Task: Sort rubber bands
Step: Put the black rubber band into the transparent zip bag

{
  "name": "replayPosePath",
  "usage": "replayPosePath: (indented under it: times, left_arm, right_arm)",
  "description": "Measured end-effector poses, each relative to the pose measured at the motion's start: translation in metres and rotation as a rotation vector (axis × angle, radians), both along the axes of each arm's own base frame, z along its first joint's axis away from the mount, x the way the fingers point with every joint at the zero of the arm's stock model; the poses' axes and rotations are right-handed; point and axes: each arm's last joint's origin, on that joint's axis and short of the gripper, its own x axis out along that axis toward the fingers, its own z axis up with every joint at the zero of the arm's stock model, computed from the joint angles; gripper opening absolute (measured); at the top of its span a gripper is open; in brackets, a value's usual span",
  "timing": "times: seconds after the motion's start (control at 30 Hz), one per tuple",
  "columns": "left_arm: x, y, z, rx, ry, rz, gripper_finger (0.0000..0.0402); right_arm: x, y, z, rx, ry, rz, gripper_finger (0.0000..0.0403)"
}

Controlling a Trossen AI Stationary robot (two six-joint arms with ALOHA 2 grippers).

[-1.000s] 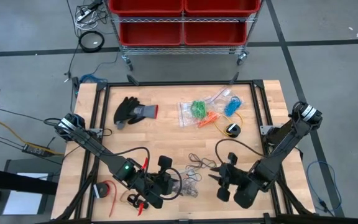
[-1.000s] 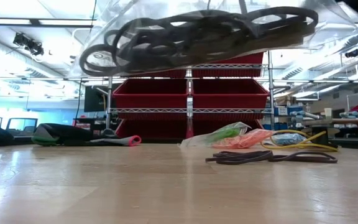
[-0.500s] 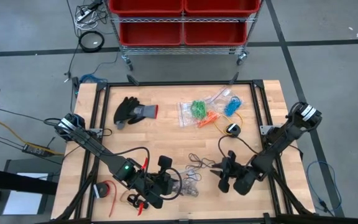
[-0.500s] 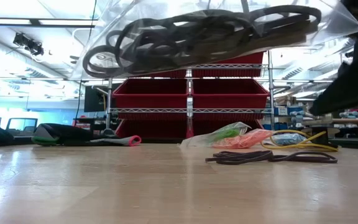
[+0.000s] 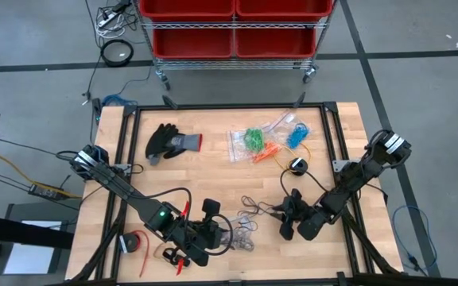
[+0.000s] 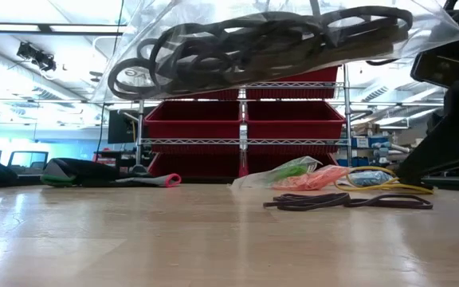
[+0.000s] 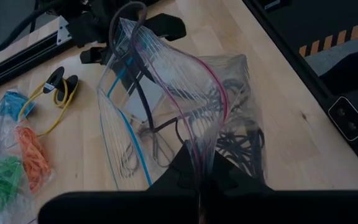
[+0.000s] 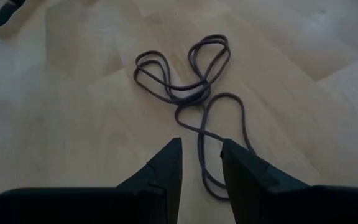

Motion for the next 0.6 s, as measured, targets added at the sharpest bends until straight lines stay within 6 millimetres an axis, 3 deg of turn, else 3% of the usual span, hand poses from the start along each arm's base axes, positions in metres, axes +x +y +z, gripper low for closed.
replayPosePath:
  times: [0.1, 0.23, 0.4, 0.6]
  left_arm:
    - [0.000, 0.000, 0.000, 0.000, 0.000, 0.000, 0.0002]
    - [0.000, 0.000, 0.000, 0.000, 0.000, 0.000, 0.0002]
    - [0.000, 0.000, 0.000, 0.000, -0.001, 0.000, 0.0002]
    - [0.000, 0.000, 0.000, 0.000, 0.000, 0.000, 0.0002]
  right_arm:
    - [0.001, 0.001, -0.003, 0.005, 0.011, 0.009, 0.0103]
    - [0.004, 0.003, -0.023, -0.008, 0.053, 0.015, 0.0102]
    - [0.013, 0.003, -0.041, -0.009, 0.041, -0.095, 0.0096]
    - [0.017, 0.004, -0.038, -0.033, 0.058, -0.080, 0.0010]
